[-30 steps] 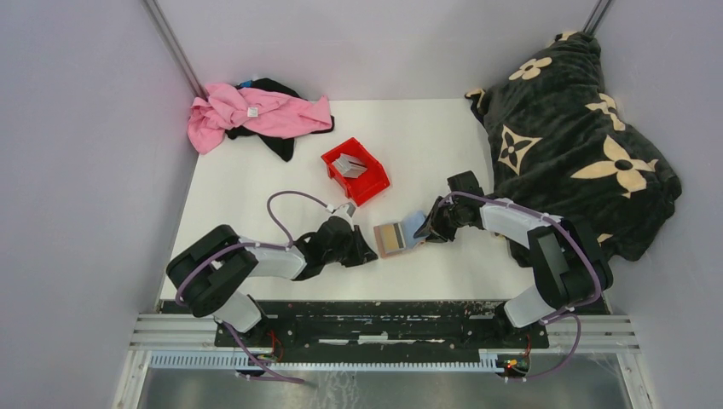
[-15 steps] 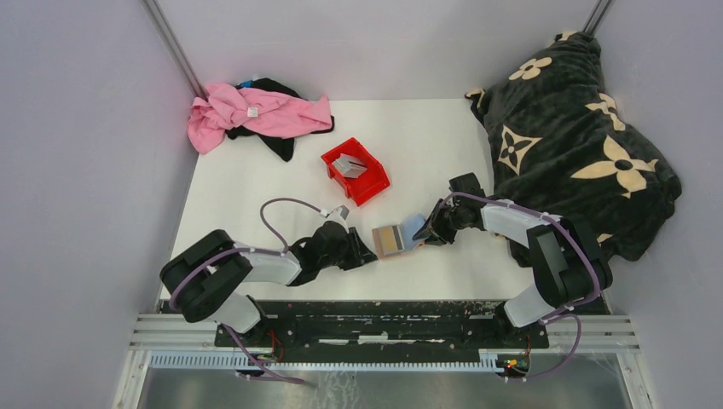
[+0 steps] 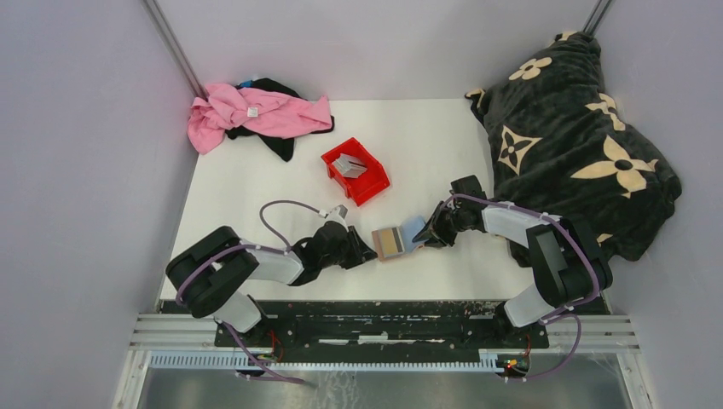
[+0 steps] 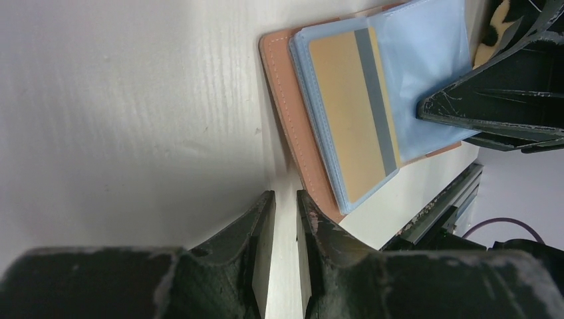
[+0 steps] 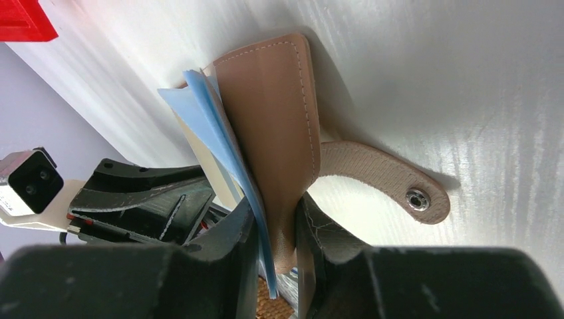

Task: Put the credit cards into the card holder
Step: Close the card holder at the center of the board.

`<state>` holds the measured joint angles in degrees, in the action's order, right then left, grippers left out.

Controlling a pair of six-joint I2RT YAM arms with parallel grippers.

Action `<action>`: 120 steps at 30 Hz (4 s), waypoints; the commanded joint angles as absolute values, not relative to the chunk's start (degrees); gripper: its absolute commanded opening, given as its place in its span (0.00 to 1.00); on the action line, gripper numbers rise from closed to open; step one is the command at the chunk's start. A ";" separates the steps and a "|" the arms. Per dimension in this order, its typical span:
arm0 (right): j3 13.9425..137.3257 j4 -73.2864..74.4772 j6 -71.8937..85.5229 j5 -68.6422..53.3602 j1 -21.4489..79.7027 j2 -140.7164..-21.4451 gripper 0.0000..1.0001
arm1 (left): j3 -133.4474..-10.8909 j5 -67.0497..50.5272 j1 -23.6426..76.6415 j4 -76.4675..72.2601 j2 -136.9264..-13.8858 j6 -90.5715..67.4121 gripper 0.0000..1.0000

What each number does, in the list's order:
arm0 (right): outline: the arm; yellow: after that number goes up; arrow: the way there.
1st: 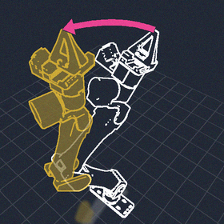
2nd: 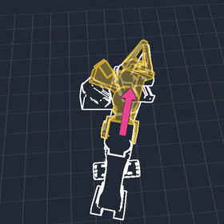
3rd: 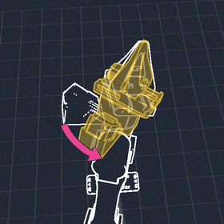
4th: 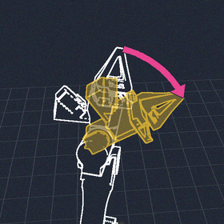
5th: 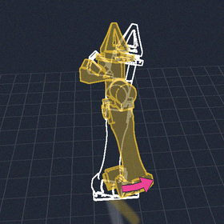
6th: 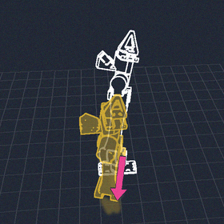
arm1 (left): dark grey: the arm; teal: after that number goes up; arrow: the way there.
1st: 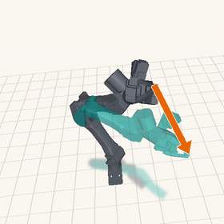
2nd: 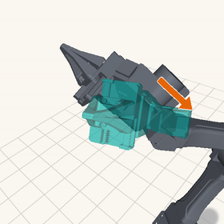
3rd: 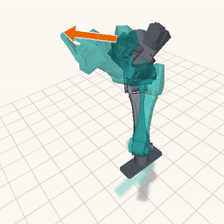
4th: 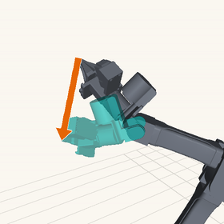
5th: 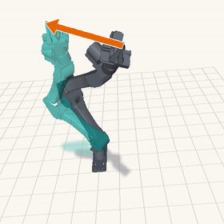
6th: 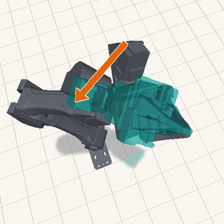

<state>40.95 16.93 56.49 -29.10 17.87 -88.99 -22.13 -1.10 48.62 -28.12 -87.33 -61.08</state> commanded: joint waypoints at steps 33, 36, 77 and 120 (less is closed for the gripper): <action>40.10 23.75 48.69 -25.92 18.19 -87.61 0.01 | -28.04 -0.67 48.12 -24.28 -95.11 -58.54 0.32; 40.04 23.95 48.46 -25.18 18.89 -87.80 0.01 | -29.12 -0.77 48.18 -24.33 -95.01 -58.02 0.32; 45.96 34.98 39.46 -9.96 27.50 -82.97 0.56 | -51.12 -4.11 52.53 -6.36 -95.75 -48.73 0.25; 45.96 39.54 34.24 1.50 23.81 -74.46 0.60 | -66.05 -9.61 55.84 3.81 -108.14 -43.70 0.18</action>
<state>44.69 41.67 35.48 0.23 25.17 -75.42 -63.02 -8.16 55.22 1.89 -106.41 -47.35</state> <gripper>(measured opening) 0.618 0.184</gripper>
